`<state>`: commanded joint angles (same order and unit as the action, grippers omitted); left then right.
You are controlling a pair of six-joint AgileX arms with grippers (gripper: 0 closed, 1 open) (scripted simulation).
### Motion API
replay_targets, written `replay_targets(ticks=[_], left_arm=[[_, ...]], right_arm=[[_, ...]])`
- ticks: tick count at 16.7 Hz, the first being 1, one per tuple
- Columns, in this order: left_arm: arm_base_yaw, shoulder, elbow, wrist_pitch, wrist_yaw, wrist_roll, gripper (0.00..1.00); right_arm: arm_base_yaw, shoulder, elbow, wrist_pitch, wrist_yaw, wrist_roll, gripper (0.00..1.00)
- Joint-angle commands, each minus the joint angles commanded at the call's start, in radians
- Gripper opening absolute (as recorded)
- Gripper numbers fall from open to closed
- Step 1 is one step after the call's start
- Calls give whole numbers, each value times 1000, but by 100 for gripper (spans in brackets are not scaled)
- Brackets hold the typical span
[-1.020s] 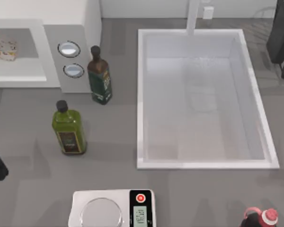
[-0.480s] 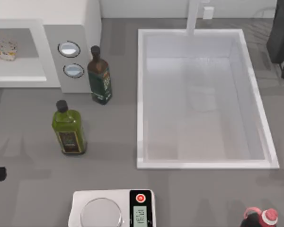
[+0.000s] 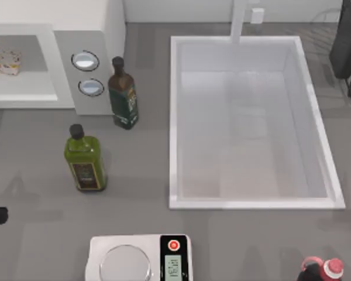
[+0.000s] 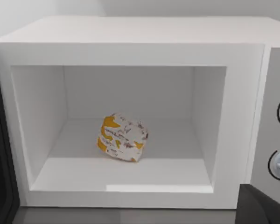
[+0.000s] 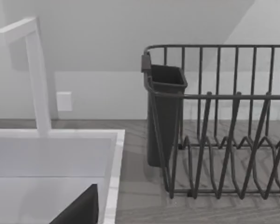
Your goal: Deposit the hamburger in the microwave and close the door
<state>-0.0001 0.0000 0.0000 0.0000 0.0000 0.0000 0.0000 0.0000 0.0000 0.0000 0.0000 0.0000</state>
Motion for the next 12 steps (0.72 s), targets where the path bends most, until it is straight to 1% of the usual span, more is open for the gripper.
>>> replay_targets(ticks=[4,6,12], left_arm=[[-1,3,-1,3,-1,0,0],[-12,38,-13,40,-9,1,0],[-70,246,-66,310,-61,3,0]], right_arm=[[0,0,0,0,0,0,100],[0,0,0,0,0,0,100],[0,0,0,0,0,0,100]])
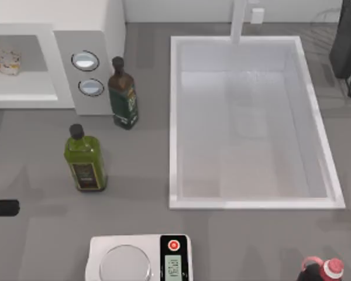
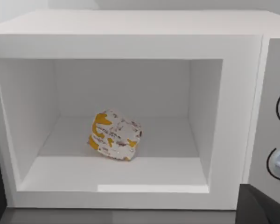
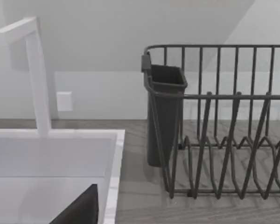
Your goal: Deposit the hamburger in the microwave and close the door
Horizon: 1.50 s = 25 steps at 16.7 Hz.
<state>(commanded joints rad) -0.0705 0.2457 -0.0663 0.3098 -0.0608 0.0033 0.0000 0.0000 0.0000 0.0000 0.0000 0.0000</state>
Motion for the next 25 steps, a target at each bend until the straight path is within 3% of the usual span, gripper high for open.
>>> replay_targets(ticks=[4,10,17,25], left_arm=[[-20,86,-23,111,-26,2,0],[-29,139,16,131,-44,2,0],[-218,339,23,324,-232,6,0],[-204,272,25,257,-230,5,0]], right_arm=[[0,0,0,0,0,0,100],[0,0,0,0,0,0,100],[0,0,0,0,0,0,100],[0,0,0,0,0,0,100]])
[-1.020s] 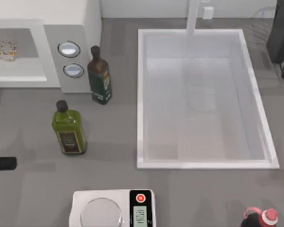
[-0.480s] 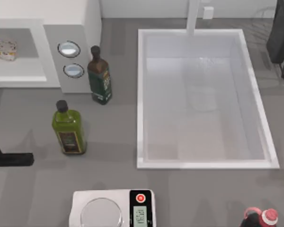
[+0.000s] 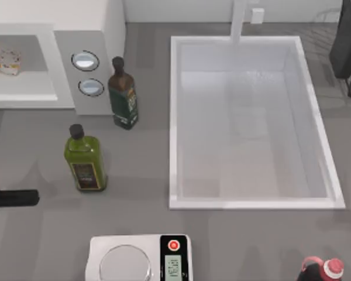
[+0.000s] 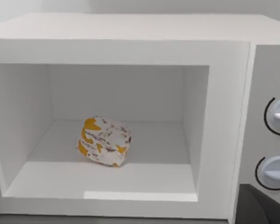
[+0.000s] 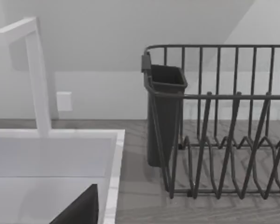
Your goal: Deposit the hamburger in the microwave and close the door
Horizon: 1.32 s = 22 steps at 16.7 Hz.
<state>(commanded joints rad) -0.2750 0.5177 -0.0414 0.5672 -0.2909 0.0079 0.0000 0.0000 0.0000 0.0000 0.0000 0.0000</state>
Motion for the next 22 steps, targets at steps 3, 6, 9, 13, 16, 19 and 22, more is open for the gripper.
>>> replay_targets(ticks=[3,6,9,13,16,19,22], left_arm=[[19,-121,2,-133,22,-3,0],[36,-230,6,-245,42,-4,0],[40,-254,8,-268,49,-4,0],[48,-239,19,-274,56,5,0],[139,-144,114,-345,122,79,0],[300,45,298,-472,237,202,0],[504,312,531,-641,382,352,0]], right_arm=[[0,0,0,0,0,0,100],[0,0,0,0,0,0,100],[0,0,0,0,0,0,100],[0,0,0,0,0,0,100],[0,0,0,0,0,0,100],[0,0,0,0,0,0,100],[0,0,0,0,0,0,100]])
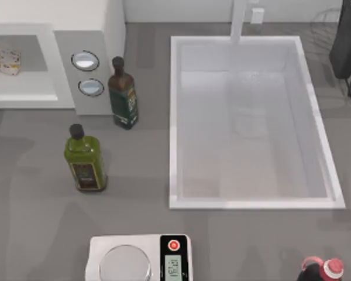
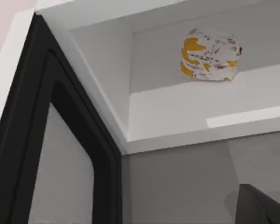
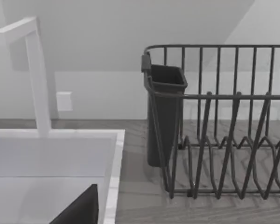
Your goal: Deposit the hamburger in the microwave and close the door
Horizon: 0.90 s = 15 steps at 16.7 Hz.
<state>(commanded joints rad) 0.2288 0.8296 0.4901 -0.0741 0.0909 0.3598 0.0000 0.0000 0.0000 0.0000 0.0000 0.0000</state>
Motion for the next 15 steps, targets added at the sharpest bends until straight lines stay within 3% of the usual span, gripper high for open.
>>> replay_targets(ticks=[9,12,15], left_arm=[[616,707,645,-520,431,423,0],[751,833,789,-626,529,511,0],[810,886,850,-673,576,551,0]], right_arm=[[0,0,0,0,0,0,100],[0,0,0,0,0,0,100],[0,0,0,0,0,0,100]])
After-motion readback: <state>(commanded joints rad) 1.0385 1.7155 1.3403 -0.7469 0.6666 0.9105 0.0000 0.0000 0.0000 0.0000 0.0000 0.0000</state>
